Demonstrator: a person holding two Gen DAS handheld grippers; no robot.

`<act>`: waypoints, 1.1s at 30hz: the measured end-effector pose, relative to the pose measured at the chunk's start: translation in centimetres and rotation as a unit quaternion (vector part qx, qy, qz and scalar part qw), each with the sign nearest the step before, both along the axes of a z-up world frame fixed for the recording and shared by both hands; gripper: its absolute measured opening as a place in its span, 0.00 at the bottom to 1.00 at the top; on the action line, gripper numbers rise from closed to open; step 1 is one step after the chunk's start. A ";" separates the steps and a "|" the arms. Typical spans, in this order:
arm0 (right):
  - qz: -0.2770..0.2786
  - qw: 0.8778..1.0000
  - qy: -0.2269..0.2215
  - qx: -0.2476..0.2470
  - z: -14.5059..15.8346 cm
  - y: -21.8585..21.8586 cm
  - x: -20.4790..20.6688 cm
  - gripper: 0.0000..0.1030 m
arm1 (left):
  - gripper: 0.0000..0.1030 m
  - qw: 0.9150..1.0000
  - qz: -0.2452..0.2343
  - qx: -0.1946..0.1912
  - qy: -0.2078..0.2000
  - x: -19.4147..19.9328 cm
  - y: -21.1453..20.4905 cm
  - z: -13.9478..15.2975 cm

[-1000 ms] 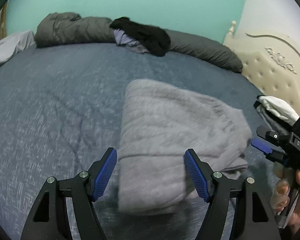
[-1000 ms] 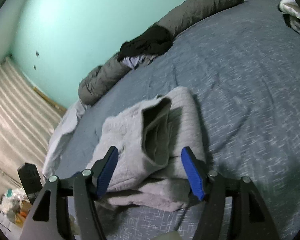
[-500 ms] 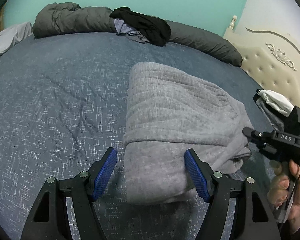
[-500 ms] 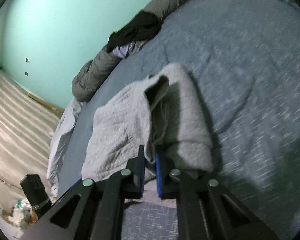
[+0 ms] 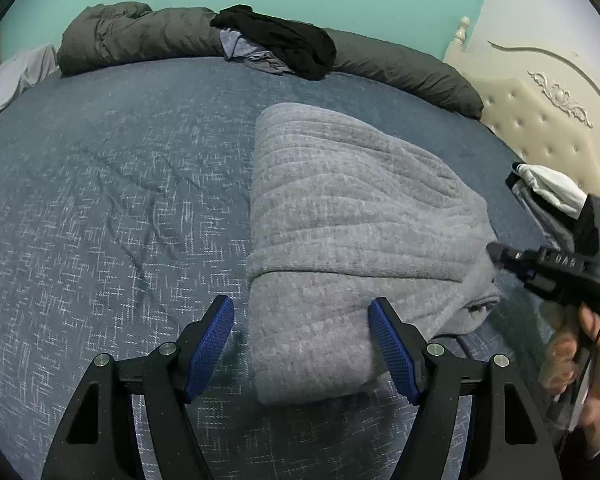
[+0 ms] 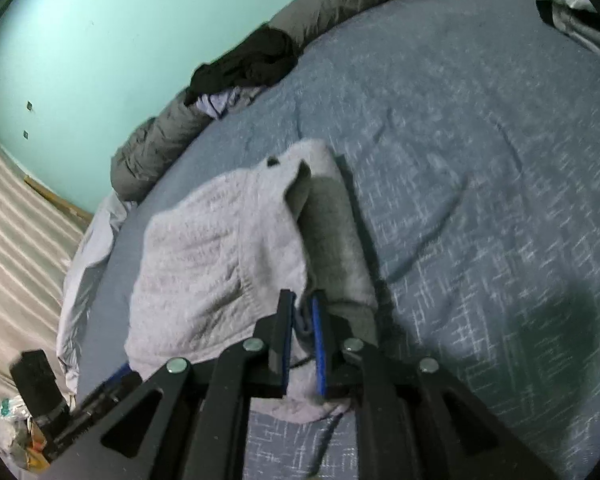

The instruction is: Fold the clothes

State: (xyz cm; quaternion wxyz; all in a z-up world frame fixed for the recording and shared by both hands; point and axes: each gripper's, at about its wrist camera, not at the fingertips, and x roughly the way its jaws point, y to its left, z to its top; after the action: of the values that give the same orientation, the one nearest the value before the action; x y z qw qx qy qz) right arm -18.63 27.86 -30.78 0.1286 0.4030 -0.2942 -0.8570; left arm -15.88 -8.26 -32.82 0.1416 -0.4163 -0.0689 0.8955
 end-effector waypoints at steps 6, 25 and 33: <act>-0.012 0.999 0.041 -0.006 1.7 0.7 -0.6 0.54 | 0.72 1.000 -0.005 -0.001 -0.002 0.3 0.1 0.0; 0.089 0.992 -0.035 0.083 2.3 -2.2 -10.2 0.30 | 0.72 1.000 -0.010 0.001 -0.008 0.2 0.2 -0.1; 0.098 0.988 -0.023 0.114 3.2 -2.9 -10.7 0.04 | 0.72 1.000 -0.008 0.003 -0.010 0.1 0.3 0.0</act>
State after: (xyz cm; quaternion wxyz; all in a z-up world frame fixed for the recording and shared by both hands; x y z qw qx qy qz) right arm -29.35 24.96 -27.61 0.1583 0.4614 -0.1564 -0.8588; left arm -15.76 -7.97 -32.78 0.1492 -0.4249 -0.0695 0.8902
